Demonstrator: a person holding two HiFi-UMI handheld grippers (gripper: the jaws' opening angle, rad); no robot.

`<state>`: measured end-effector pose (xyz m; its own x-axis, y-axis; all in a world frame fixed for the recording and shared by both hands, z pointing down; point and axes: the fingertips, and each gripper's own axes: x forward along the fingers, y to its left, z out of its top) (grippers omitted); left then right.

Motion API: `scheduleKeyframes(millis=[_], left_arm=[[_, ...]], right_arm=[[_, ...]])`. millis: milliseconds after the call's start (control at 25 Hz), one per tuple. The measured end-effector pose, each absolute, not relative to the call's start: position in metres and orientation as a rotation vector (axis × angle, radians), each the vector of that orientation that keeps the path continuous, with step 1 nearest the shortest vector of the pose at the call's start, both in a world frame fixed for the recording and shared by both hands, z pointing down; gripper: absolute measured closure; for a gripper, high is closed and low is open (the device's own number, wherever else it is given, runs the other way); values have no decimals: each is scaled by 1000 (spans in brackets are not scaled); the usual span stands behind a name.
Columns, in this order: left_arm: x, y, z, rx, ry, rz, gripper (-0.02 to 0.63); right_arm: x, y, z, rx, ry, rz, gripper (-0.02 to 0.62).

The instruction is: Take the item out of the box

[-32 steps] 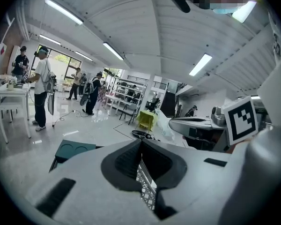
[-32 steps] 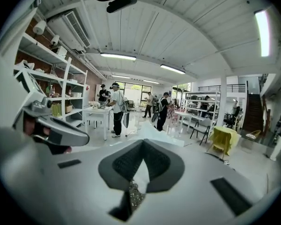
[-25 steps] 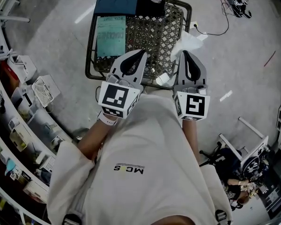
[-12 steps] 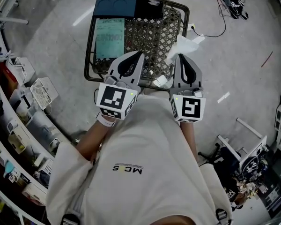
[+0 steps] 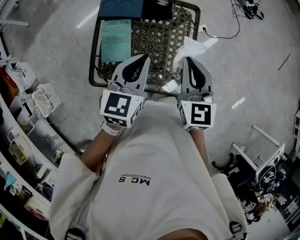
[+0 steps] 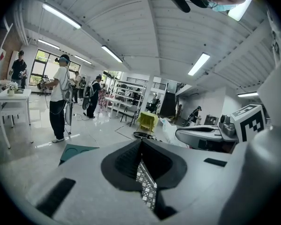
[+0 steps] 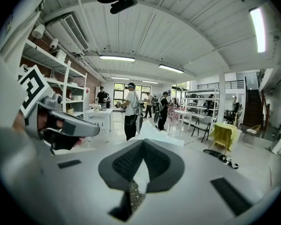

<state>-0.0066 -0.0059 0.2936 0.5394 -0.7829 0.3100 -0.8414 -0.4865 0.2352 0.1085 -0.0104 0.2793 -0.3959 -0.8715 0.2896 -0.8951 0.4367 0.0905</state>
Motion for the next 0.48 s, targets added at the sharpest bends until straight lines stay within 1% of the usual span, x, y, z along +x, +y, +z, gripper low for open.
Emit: scheduleKeyframes(millis=[480], left_arm=[[0,0,293,2428,-1329,230,581]], right_arm=[[111,-6,278,1529,-2409,114,578]])
